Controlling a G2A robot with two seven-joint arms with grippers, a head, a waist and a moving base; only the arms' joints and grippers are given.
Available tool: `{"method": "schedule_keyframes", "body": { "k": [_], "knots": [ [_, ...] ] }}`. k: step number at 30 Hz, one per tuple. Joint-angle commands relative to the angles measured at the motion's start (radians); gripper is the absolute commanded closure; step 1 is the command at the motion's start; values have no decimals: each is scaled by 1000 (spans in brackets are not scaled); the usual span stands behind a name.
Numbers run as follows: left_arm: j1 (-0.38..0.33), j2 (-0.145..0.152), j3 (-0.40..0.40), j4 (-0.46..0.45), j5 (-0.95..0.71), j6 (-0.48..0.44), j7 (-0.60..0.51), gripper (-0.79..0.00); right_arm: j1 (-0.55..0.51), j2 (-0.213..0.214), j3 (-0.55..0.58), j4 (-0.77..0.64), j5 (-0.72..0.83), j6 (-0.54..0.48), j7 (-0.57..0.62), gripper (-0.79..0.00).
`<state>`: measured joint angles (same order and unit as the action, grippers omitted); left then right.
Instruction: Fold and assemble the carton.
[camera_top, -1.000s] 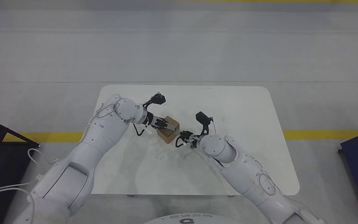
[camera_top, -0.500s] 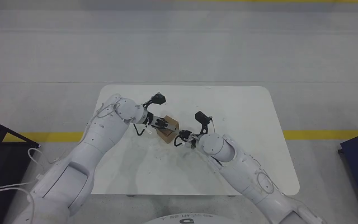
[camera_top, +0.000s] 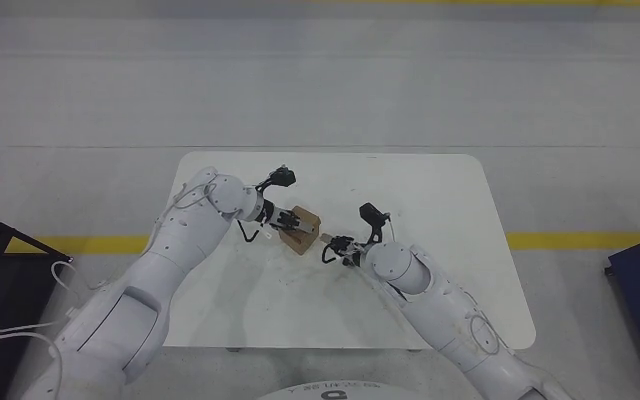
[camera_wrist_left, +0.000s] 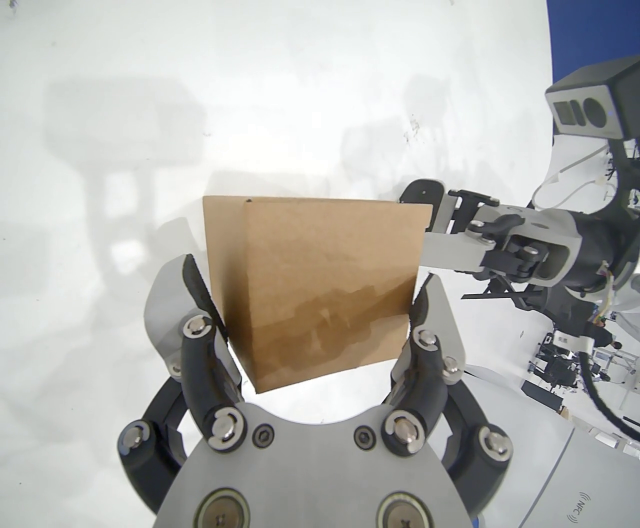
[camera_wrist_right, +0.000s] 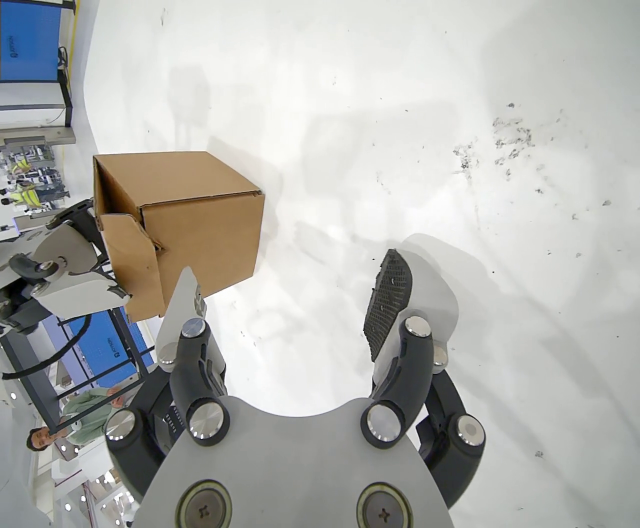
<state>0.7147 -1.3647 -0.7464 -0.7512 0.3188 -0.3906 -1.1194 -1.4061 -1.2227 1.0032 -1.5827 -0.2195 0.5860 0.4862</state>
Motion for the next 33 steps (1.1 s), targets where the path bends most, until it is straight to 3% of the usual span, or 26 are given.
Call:
{"method": "schedule_keyframes", "body": {
  "k": [1, 4, 10, 12, 15, 16, 23, 33],
  "knots": [
    [0, 0, 0, -2, 0, -4, 2, -711, -5, 0, 4, -6, 7, -19, -5, -711],
    [1, 3, -4, -5, -2, -14, 5, -717, -19, 0, 15, -20, 22, -56, -24, -745],
    [6, 13, -20, -8, -10, -30, 7, -711, -129, 16, 81, -89, 52, -252, -77, -696],
    [9, 15, -25, -10, -15, -36, 10, -717, -147, 20, 97, -99, 56, -282, -73, -619],
    [14, 23, -42, -12, -32, -65, 12, -739, -154, 23, 115, -102, 74, -302, -57, -391],
    [16, 26, -48, -12, -36, -72, 12, -742, -152, 23, 117, -100, 79, -303, -49, -379],
    [30, 41, -64, -29, -38, -71, 2, -748, -44, 8, 63, -38, 92, -240, 1, -382],
    [20, 33, -42, -28, -41, -54, -10, -736, 53, -16, -7, 39, 107, -184, 0, -385]
  ]
}}
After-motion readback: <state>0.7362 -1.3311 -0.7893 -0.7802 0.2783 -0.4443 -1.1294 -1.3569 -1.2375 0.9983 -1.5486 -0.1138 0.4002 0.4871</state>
